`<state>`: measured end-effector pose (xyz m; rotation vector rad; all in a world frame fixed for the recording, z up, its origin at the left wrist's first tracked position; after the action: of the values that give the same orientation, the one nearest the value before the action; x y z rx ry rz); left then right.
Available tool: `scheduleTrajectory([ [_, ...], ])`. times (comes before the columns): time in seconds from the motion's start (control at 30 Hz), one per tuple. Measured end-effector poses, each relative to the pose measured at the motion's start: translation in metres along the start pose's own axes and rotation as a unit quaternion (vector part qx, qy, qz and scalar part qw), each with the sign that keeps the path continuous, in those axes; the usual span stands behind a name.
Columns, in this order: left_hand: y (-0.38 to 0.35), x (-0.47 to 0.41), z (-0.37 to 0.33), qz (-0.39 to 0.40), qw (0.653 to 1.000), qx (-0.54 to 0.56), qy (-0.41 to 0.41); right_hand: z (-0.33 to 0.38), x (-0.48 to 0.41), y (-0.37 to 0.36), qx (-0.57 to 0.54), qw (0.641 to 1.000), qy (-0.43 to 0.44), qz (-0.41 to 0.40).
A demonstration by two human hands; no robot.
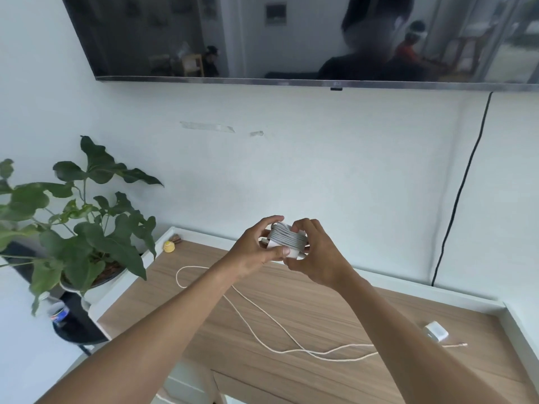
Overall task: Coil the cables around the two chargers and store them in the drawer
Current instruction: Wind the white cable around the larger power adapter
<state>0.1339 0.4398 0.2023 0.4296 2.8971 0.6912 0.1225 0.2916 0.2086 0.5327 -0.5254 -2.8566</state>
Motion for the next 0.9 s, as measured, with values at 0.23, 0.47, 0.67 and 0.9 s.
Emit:
scheduleTrajectory([
  [0.23, -0.009, 0.001, 0.022, -0.01, 0.99, -0.14, 0.018, -0.035, -0.004, -0.008, 0.019, 0.995, -0.062, 0.07],
  [0.47, 0.007, 0.028, 0.071, -0.038, 0.967, -0.252, 0.029, -0.053, 0.0, -0.064, 0.041, 0.988, -0.046, 0.141],
  [0.67, 0.04, 0.045, 0.134, 0.0, 0.956, -0.284, 0.073, -0.071, -0.008, -0.13, 0.073, 0.976, -0.07, 0.194],
  [0.9, 0.079, 0.048, 0.231, 0.027, 0.939, -0.333, 0.079, -0.126, -0.026, -0.231, 0.125, 0.957, -0.126, 0.23],
])
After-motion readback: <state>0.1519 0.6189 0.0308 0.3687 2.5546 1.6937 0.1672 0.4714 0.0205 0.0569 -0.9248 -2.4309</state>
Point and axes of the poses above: each hand's wrist, its own x-axis away from the middle knuckle, its own y-axis out of the back of the hand, z = x × y, the point moved 6 cm from there along -x, towards the middle knuckle, and after that the axes turned 13 degrees about -x, right-handed, at the moved point
